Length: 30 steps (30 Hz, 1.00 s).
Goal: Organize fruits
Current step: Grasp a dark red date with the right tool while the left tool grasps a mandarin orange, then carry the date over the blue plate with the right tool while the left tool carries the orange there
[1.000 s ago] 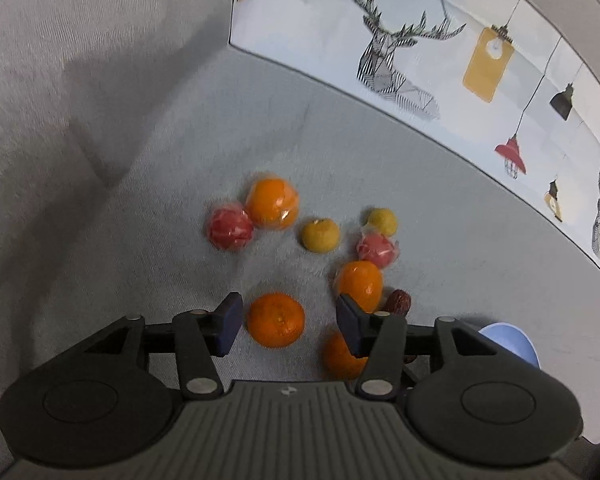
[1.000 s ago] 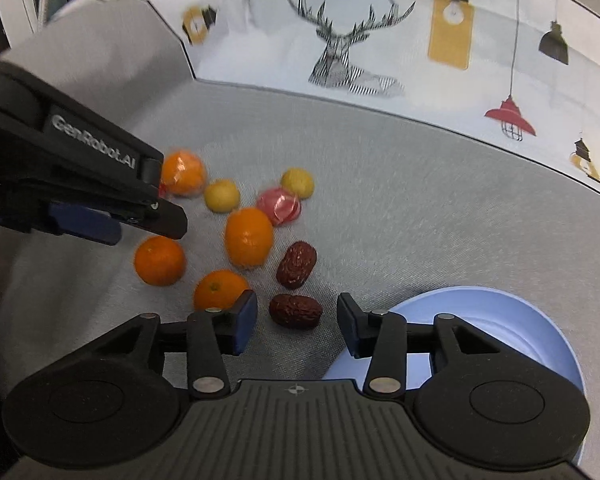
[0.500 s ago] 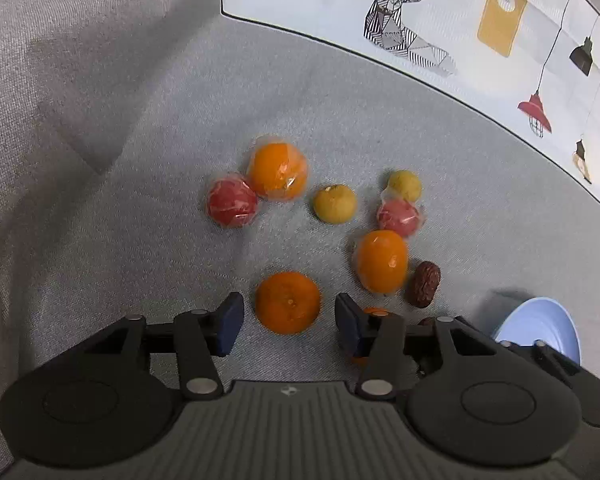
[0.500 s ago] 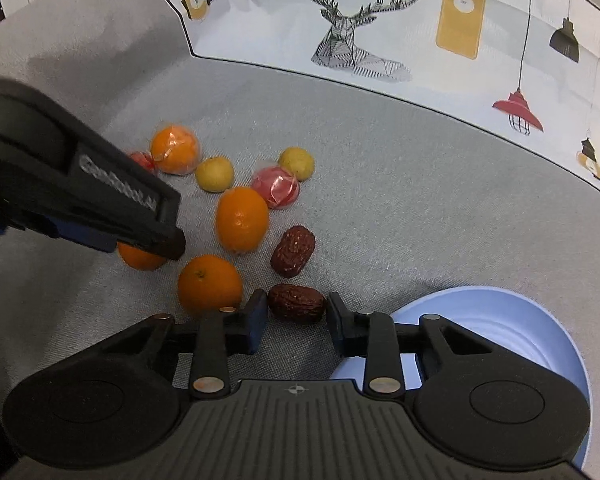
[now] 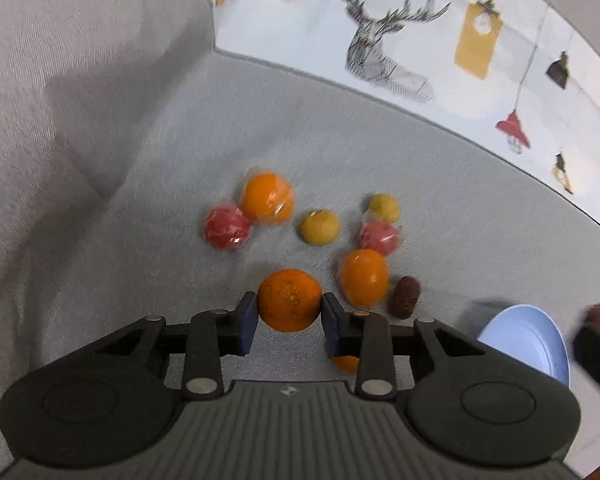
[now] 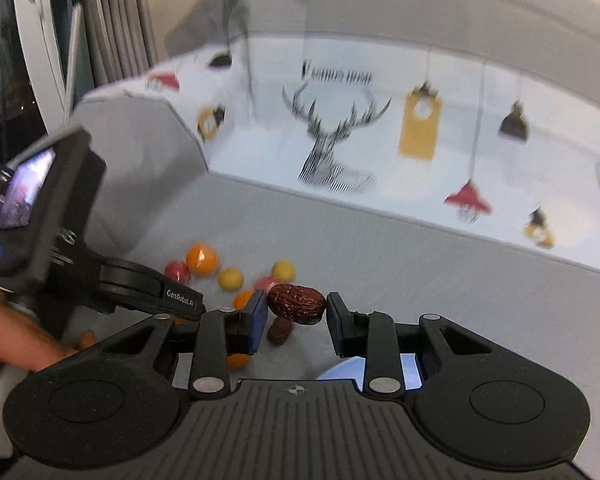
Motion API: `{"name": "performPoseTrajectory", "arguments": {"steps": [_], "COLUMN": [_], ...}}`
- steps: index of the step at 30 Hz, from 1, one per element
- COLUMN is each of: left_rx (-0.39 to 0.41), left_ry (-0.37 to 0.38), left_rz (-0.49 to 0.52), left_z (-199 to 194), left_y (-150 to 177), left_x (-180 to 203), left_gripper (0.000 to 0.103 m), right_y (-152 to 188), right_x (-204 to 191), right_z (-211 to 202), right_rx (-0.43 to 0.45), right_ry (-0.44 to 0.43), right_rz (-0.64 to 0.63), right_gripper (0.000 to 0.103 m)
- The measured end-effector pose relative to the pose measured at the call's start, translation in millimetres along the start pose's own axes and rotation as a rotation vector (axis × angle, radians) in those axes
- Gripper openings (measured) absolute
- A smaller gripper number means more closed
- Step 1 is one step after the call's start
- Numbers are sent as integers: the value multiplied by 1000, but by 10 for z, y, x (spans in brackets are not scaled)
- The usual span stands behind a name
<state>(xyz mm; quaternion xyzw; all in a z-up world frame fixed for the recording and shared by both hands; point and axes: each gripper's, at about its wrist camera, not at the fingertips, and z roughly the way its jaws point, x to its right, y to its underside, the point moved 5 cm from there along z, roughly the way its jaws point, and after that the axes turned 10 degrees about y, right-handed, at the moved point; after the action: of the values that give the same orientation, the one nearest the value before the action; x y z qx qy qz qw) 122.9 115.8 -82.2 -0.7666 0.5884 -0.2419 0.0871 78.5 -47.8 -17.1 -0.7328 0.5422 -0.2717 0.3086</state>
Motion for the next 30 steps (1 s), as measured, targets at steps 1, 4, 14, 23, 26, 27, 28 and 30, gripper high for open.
{"name": "performPoseTrajectory", "arguments": {"steps": [1,4,14,23,26,27,28,30], "left_rx": [11,49,144,146,143,140,139,138], "left_ry": [2,12,22,69,79,84,87,94], "left_rz": [12,51,179,209,229,237,244,259], "left_z": [-35,-147,-366,-426,-427,-422,-414,-397], "left_y": [4,17,86,221,281,302,317,335], "left_x": [23,109,404,583,639,663,680,712], "left_gripper": [38,38,38,38,38,38,38,38], "right_y": [-5,81,627,694,697,699,696,706], "right_x": [55,257,767,893,895,896,878,862], "right_z": [-84,-293,-226,-149,-118,-108,-88,-63], "right_rx": [14,48,-22,-52,-56,-57,-59,-64], "right_ry": [6,37,121,146,148,148,149,151], "right_rz": [1,25,141,151,150,148,148,145], "right_gripper": [34,34,34,34,34,34,34,34]}}
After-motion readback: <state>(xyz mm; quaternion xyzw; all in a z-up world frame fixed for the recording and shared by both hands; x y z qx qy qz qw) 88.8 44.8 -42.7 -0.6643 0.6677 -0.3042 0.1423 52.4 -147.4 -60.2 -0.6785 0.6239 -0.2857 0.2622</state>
